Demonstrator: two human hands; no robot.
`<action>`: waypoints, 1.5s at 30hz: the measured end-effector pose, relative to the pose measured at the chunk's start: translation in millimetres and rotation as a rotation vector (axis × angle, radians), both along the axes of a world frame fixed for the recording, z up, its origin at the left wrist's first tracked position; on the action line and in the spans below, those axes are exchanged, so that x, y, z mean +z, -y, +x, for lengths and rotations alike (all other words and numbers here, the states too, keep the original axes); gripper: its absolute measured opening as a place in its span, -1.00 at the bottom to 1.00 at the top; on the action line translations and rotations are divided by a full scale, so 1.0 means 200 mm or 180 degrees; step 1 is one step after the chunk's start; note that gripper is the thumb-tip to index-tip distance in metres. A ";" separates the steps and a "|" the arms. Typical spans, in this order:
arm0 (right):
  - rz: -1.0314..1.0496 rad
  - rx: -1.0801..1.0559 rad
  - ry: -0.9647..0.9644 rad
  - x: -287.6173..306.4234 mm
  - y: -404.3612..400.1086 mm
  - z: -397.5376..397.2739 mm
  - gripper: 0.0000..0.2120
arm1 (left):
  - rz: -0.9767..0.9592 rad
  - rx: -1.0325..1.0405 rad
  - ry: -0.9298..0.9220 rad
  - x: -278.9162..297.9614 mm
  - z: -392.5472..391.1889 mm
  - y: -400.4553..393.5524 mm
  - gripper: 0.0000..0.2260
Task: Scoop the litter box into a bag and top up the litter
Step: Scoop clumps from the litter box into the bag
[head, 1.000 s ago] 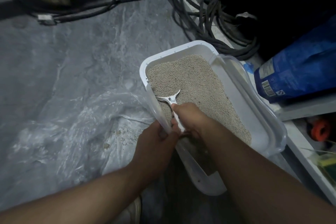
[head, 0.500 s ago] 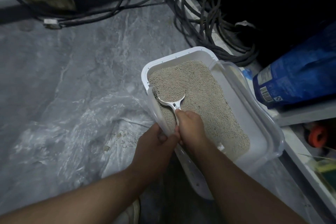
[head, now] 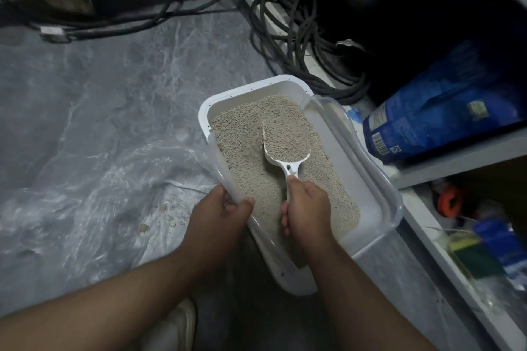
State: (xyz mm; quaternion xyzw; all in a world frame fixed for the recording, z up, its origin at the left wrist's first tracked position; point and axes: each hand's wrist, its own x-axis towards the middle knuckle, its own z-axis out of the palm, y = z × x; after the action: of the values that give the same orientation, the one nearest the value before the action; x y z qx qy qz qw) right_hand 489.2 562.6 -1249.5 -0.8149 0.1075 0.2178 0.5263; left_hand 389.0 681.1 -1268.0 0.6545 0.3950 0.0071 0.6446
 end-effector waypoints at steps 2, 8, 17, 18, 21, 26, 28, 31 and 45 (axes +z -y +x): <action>0.0107 -0.0058 -0.0116 0.01 0.02 -0.04 -0.66 | -0.0010 0.0025 0.0013 -0.01 0.00 0.00 -0.59; 0.0083 -0.0203 -0.0106 0.01 0.04 -0.10 -0.65 | -0.0014 0.0030 0.0050 -0.01 0.00 0.00 -0.61; 0.0119 -0.0115 -0.0064 0.05 0.05 -0.13 -0.63 | -0.0113 0.0011 0.0154 -0.02 -0.01 -0.01 -0.67; 0.0120 -0.0119 -0.0058 0.05 0.05 -0.13 -0.64 | -0.0140 0.0016 0.0161 -0.02 -0.01 -0.01 -0.66; 0.0134 -0.0164 -0.0035 0.05 0.06 -0.14 -0.63 | -0.0142 0.0016 0.0174 -0.02 -0.01 -0.01 -0.63; 0.0160 -0.0175 -0.0070 0.06 0.05 -0.15 -0.64 | -0.0118 0.0005 0.0204 -0.01 -0.01 -0.01 -0.66; 0.0175 -0.0187 -0.0095 0.06 0.05 -0.15 -0.63 | -0.0126 -0.0005 0.0216 -0.01 -0.02 -0.01 -0.67; 0.0164 -0.0216 -0.0127 0.06 0.05 -0.15 -0.64 | -0.0148 -0.0007 0.0233 0.00 -0.02 -0.01 -0.69; 0.0206 -0.0243 -0.0143 0.05 0.05 -0.14 -0.64 | -0.0200 0.0034 0.0283 0.01 -0.01 -0.01 -0.71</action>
State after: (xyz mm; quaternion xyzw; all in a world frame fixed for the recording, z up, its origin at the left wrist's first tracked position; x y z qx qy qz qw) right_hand 460.3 551.9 -1240.4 -0.7876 0.1432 0.2192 0.5578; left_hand 386.5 682.7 -1265.6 0.6308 0.3694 0.0272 0.6818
